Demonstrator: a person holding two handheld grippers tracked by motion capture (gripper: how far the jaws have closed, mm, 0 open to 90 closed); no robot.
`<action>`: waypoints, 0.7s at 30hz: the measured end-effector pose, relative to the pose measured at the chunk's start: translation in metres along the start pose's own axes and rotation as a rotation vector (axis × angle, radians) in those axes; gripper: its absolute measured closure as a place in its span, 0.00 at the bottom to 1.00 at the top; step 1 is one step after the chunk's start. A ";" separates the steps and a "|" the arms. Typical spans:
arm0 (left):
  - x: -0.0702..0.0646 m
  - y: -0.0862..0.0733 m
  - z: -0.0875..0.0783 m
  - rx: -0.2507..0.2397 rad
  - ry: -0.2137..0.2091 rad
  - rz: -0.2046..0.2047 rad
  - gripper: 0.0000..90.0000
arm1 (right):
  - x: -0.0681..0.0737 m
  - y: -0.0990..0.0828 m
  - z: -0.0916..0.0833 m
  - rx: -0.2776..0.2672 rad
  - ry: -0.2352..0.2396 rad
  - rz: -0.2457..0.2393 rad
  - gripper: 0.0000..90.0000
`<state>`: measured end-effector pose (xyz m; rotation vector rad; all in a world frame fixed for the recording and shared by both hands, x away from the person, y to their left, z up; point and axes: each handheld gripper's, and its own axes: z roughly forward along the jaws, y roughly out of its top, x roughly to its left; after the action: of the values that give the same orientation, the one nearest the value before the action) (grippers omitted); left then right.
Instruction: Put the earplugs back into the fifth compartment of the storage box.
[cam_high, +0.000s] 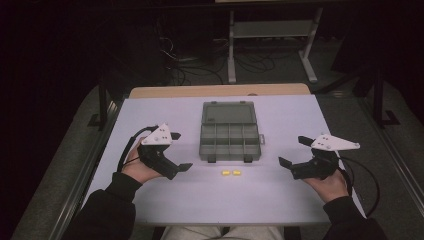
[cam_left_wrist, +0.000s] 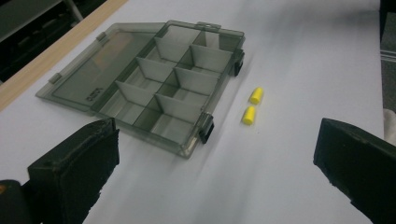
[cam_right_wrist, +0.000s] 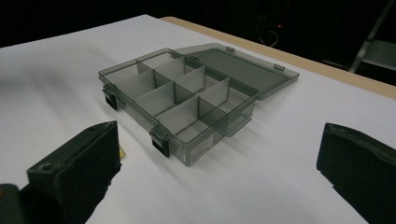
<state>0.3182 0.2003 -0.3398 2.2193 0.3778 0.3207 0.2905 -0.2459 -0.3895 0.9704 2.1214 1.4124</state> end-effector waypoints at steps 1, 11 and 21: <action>0.000 0.001 0.002 0.002 -0.005 0.003 0.00 | 0.000 0.000 0.000 0.001 0.000 0.001 0.00; -0.008 0.009 0.024 0.021 -0.053 0.032 0.00 | 0.000 0.000 0.000 0.000 0.002 -0.003 0.00; -0.013 0.010 0.046 0.054 -0.093 0.053 0.01 | 0.001 0.000 0.002 0.011 0.007 -0.010 0.00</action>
<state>0.3239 0.1573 -0.3614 2.2906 0.2803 0.2372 0.2911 -0.2444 -0.3904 0.9599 2.1381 1.4024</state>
